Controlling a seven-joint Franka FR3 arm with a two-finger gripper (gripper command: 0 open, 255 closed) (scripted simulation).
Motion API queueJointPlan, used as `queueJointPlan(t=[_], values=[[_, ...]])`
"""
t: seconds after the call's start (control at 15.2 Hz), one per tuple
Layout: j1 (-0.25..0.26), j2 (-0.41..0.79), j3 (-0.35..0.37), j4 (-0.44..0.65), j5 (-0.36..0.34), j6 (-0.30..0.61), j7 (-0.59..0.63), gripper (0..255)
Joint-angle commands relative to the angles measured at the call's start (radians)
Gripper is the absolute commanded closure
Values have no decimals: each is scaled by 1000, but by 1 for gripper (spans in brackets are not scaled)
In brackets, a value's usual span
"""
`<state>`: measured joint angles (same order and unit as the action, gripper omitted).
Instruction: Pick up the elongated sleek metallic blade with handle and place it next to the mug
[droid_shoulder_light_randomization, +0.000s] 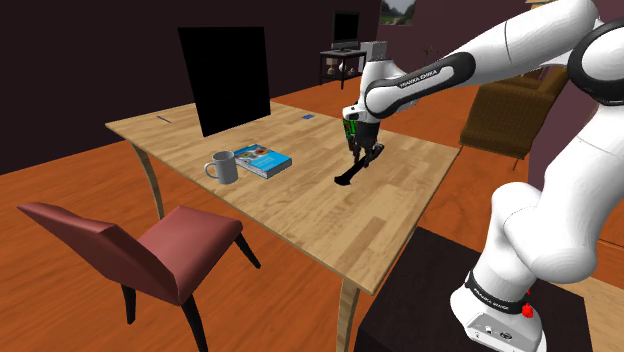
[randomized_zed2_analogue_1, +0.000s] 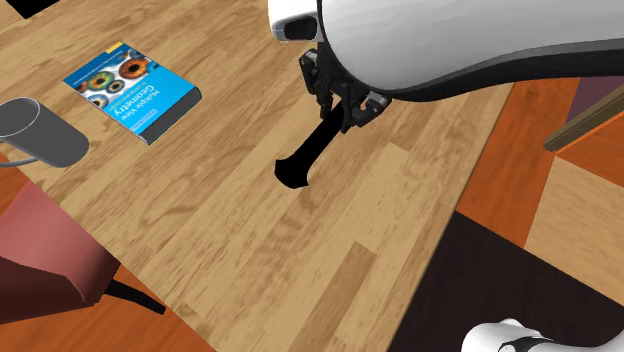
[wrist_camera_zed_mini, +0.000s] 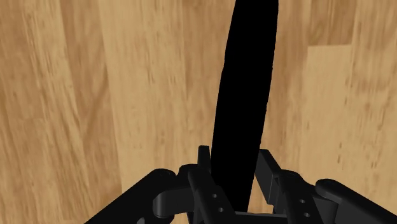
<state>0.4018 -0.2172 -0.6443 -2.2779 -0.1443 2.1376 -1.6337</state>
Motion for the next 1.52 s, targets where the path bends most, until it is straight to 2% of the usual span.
queueJointPlan(t=[0.0, 0.99, 1.45], values=[[0, -9, 6, 20, -3, -29, 5, 255], [1, -64, 38, 166, -18, -223, 22, 255], [72, 140, 67, 341, 103, -226, 68, 255]])
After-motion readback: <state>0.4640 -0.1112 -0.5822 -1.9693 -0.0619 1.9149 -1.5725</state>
